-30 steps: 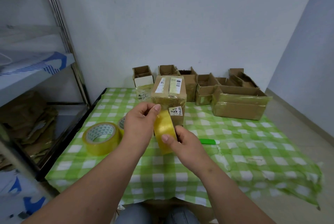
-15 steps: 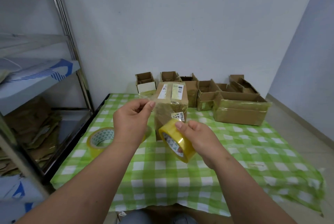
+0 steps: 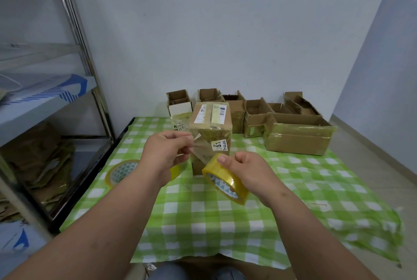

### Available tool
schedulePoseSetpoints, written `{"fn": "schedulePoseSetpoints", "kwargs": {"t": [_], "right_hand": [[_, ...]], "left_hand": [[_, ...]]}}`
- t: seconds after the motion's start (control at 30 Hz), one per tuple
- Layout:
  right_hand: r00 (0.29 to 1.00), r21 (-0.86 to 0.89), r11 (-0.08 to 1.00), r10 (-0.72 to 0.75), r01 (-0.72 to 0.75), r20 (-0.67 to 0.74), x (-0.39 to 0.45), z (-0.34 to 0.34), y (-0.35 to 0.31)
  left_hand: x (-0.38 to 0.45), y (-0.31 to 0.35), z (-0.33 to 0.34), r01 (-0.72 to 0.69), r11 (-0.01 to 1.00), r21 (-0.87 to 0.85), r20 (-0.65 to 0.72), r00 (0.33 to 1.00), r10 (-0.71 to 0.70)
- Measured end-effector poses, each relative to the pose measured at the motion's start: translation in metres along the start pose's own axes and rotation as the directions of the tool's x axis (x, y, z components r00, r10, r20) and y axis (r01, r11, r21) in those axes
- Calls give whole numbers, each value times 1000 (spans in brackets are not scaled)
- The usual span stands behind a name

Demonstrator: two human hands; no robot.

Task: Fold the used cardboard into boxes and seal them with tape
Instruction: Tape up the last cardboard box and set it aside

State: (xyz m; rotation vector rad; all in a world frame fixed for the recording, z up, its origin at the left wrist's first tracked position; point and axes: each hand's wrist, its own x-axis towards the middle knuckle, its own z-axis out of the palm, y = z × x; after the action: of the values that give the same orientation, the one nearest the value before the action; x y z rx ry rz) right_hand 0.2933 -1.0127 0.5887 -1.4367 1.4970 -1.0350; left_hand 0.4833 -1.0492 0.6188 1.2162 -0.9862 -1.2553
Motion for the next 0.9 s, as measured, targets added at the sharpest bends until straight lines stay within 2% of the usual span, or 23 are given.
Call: {"fn": "schedulePoseSetpoints", "kwargs": {"t": [0.1, 0.17, 0.3, 0.47, 0.6, 0.77, 0.9], "right_hand": [[1000, -31, 999, -24, 25, 9, 4, -4, -6], [998, -30, 999, -14, 16, 68, 6, -9, -8], [958, 137, 990, -19, -22, 287, 7, -22, -3], [930, 260, 965, -73, -25, 360, 11, -35, 2], [934, 229, 972, -135, 60, 329, 11, -42, 2], [966, 208, 968, -182, 143, 184, 14, -55, -6], [987, 42, 990, -137, 134, 79, 19, -66, -7]], "left_hand": [[5, 1, 0, 18, 1000, -14, -44, 999, -19], [8, 4, 0, 4, 1000, -14, -71, 997, -5], [13, 12, -2, -11, 1000, 18, -123, 992, 13], [19, 16, 1, 31, 999, -41, -147, 988, -36], [20, 20, 7, 1, 995, -103, -227, 974, -24], [20, 20, 16, -73, 989, -128, -279, 960, 35], [25, 22, 16, -97, 982, -159, -319, 947, 42]]}}
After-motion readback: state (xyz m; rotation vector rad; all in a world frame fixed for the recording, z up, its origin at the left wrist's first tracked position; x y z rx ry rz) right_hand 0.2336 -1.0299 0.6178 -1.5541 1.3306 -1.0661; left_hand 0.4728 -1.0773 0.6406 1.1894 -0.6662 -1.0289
